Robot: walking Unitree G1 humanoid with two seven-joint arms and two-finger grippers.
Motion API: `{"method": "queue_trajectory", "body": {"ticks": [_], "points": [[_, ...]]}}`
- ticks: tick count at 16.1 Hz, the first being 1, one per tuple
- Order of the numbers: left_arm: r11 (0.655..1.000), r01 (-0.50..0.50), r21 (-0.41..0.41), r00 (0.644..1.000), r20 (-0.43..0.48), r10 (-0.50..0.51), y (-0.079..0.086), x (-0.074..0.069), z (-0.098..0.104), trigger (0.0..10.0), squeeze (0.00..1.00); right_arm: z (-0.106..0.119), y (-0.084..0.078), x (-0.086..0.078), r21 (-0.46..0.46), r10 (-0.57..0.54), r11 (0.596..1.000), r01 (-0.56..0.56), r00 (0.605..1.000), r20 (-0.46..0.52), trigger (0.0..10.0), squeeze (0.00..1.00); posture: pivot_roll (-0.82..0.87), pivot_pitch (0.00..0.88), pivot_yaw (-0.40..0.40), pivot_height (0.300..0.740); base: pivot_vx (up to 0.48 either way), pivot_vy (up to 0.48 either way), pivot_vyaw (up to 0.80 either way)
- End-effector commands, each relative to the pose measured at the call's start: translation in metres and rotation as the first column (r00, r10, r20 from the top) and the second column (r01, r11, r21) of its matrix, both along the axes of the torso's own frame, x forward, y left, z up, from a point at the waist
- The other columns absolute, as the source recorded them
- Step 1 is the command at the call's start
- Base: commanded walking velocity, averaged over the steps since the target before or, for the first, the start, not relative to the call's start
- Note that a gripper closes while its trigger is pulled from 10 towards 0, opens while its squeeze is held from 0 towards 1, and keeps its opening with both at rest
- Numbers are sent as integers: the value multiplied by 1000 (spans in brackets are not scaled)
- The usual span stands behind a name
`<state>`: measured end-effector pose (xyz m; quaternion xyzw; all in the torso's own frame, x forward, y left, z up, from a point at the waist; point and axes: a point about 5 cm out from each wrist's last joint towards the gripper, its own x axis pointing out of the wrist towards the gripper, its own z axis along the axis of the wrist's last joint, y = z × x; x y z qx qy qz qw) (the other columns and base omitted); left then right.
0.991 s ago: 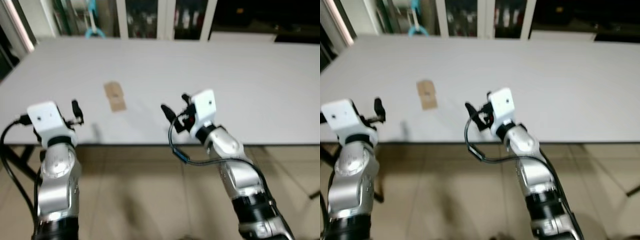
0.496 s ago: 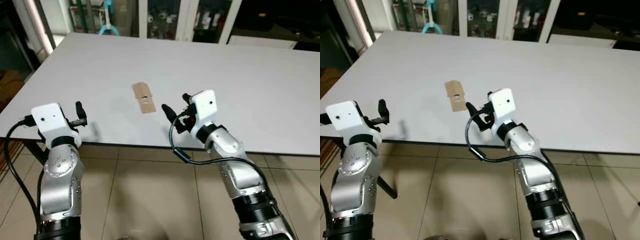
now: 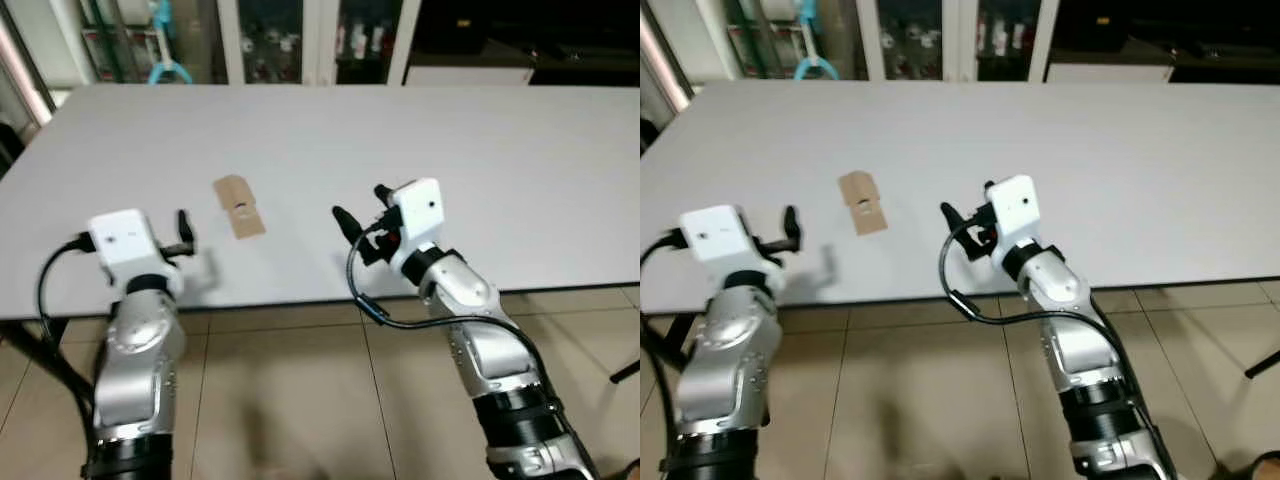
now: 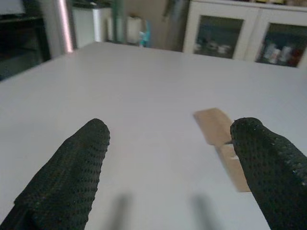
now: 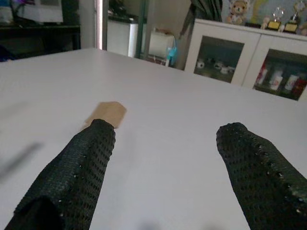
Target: Picking trash to rubbish bin
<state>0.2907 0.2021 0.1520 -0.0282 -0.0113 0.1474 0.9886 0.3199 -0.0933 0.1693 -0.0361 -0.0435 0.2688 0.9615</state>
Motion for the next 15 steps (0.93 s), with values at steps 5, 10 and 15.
{"method": "queue_trajectory", "body": {"ticks": [5, 10, 15], "points": [[1000, 1, 0, 1000, -19, -1, 2, -1, -2, 10000, 0, 1, 1, -2, 5, 7, 1000, -7, 1000, -1, 10000, 0, -87, 84, -9, 740, 466, 0, 0], [1000, 15, -23, 1000, -11, -15, 0, -1, -2, 10000, 0, -1, 6, -5, 6, 19, 1000, -19, 1000, -5, 10000, 0, -86, 88, -7, 740, 371, 0, 0], [999, 28, -30, 1000, -6, -29, -4, -1, -1, 10000, 0, -1, 4, -4, 3, 15, 1000, -15, 1000, -5, 10000, 0, -85, 88, -8, 740, 0, 0, 0]]}}
